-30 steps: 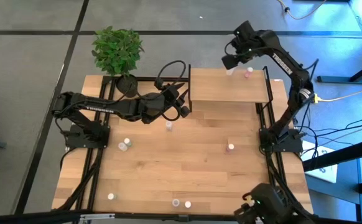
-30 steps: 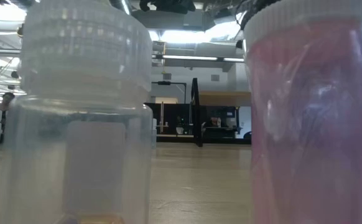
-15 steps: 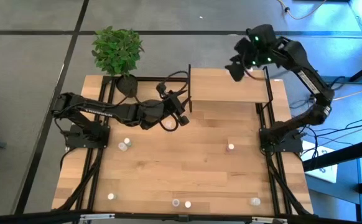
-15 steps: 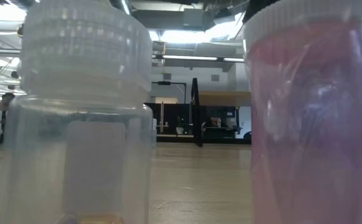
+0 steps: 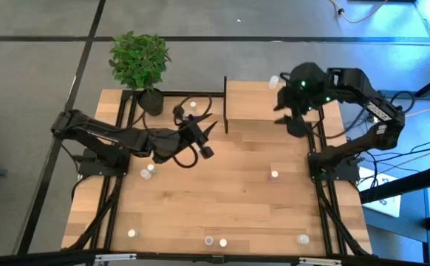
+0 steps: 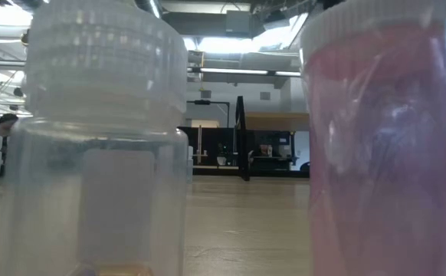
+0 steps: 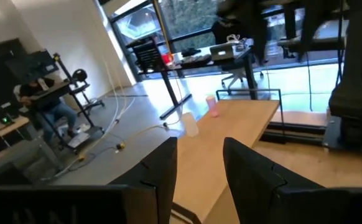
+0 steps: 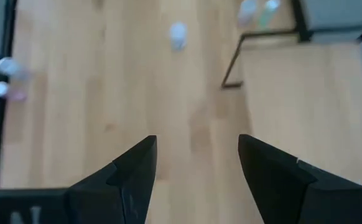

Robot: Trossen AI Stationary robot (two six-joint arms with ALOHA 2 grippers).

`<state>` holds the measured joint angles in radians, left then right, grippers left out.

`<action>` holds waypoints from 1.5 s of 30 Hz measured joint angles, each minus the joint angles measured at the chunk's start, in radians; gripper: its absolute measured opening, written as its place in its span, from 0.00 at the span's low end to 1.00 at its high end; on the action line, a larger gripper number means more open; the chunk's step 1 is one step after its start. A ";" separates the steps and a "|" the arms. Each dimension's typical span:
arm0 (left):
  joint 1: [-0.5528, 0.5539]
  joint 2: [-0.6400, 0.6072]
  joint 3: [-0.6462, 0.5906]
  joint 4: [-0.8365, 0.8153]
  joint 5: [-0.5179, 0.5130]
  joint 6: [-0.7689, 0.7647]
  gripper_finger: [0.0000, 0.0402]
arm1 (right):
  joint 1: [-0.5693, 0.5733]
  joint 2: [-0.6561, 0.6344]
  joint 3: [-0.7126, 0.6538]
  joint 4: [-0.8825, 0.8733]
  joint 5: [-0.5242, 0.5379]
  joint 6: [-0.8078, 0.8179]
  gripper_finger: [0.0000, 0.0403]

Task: Pick and place medicine bottles onto shelf by color
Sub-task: Put the middle green pill bottle on the shelf

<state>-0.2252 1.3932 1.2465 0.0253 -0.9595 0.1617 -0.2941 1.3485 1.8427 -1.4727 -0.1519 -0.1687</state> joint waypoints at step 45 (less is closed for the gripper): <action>-0.276 -0.193 -0.002 -1.054 0.663 -1.328 0.31 | 0.292 -0.009 -0.001 -0.008 0.133 0.233 0.57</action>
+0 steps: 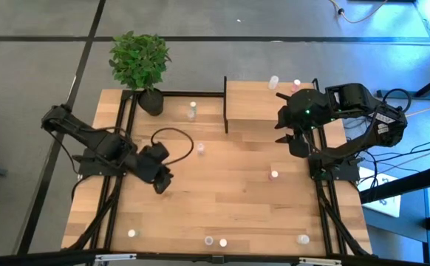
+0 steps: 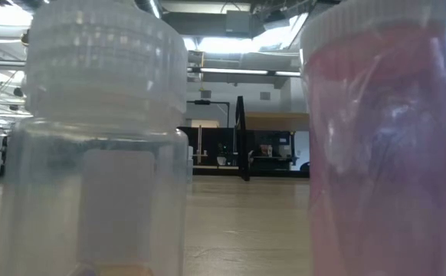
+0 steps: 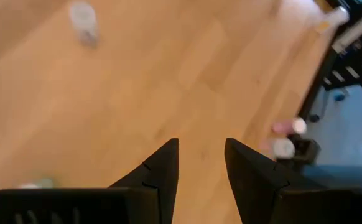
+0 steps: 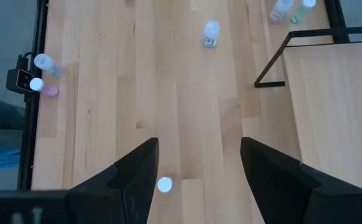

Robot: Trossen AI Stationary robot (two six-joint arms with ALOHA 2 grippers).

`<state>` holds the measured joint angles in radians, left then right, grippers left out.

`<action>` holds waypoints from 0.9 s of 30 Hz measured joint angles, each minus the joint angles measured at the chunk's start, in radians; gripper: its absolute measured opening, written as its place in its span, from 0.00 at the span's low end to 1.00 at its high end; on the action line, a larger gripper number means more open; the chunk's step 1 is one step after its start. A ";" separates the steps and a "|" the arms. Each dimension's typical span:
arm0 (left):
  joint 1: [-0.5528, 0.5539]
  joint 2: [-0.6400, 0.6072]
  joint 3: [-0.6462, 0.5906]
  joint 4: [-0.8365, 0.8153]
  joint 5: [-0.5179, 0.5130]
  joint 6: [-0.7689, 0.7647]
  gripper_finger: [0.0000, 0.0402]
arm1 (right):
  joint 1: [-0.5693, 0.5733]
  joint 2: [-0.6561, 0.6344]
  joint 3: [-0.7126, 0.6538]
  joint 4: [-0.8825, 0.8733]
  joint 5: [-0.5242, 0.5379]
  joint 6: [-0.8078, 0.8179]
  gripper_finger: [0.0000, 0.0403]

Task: Pick and place medicine bottles onto shelf by color
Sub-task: Put the middle green pill bottle on the shelf

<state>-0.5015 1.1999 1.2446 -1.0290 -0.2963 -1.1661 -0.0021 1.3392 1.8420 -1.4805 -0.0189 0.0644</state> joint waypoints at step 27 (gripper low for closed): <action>-0.055 -0.003 0.000 -0.324 0.109 -0.708 0.31 | 0.000 0.000 0.000 0.076 0.002 -0.020 0.57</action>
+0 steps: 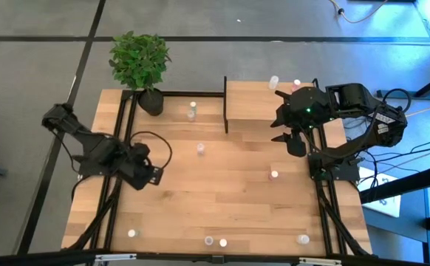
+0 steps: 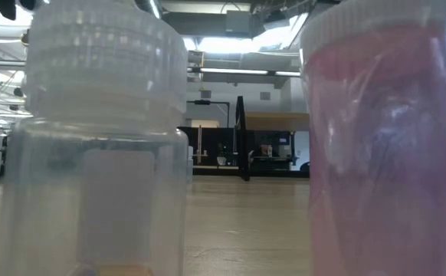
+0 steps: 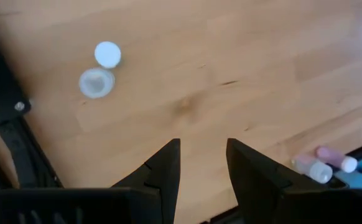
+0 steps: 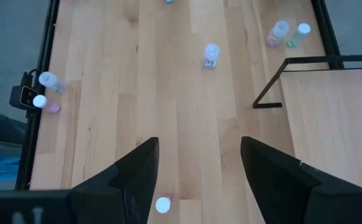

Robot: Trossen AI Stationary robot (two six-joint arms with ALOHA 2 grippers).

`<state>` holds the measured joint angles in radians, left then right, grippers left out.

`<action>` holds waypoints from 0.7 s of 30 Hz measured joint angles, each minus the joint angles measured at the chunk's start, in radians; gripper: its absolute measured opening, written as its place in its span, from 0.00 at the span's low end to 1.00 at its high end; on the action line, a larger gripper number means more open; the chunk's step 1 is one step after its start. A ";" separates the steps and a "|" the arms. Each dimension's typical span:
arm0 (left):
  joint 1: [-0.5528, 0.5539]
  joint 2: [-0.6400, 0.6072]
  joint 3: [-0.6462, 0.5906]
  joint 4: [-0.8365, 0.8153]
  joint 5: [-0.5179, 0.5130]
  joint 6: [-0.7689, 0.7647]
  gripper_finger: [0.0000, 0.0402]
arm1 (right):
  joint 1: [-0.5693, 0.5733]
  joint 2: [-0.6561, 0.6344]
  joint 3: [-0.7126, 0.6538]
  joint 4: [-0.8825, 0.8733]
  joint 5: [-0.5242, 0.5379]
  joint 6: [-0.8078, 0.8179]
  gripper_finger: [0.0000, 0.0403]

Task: Pick and place medicine bottles onto shelf by color
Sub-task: Put the middle green pill bottle on the shelf

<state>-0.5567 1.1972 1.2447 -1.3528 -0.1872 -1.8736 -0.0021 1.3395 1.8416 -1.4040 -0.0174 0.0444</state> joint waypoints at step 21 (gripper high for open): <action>0.174 0.002 -0.137 0.009 0.094 0.165 0.31 | -0.001 0.000 0.000 0.001 -0.001 -0.001 0.57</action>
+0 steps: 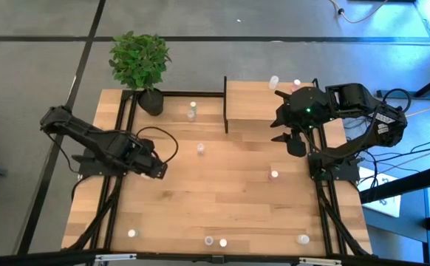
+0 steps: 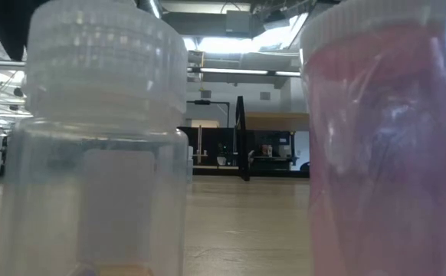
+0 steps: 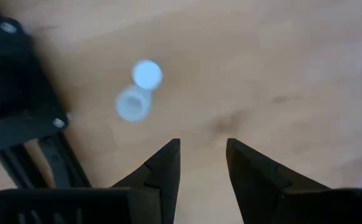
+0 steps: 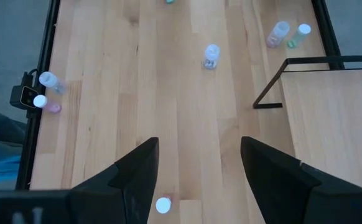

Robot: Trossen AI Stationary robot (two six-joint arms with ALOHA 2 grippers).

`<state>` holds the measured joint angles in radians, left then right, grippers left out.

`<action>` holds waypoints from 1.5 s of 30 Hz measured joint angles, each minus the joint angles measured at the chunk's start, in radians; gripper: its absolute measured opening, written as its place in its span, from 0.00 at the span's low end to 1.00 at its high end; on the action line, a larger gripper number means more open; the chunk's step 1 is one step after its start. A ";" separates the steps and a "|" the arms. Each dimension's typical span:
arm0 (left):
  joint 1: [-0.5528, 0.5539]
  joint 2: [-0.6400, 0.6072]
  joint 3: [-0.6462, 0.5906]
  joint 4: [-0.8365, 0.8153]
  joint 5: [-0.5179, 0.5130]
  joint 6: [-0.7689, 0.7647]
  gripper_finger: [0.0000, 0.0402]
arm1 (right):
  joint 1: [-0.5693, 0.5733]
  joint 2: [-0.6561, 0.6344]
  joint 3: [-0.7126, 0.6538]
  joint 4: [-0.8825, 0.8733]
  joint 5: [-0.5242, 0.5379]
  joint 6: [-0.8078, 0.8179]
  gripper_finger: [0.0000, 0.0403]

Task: Pick and place medicine bottles onto shelf by color
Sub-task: Put the middle green pill bottle on the shelf

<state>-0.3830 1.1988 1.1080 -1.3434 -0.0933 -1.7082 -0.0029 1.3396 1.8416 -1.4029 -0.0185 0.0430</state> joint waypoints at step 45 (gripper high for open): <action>0.025 0.000 -0.010 0.005 -0.148 0.121 0.31 | -0.001 0.000 0.000 0.034 -0.054 -0.153 0.57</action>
<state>-0.3584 1.1988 1.0985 -1.3380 -0.2417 -1.5869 -0.0040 1.3396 1.8416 -1.3693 -0.0727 -0.1097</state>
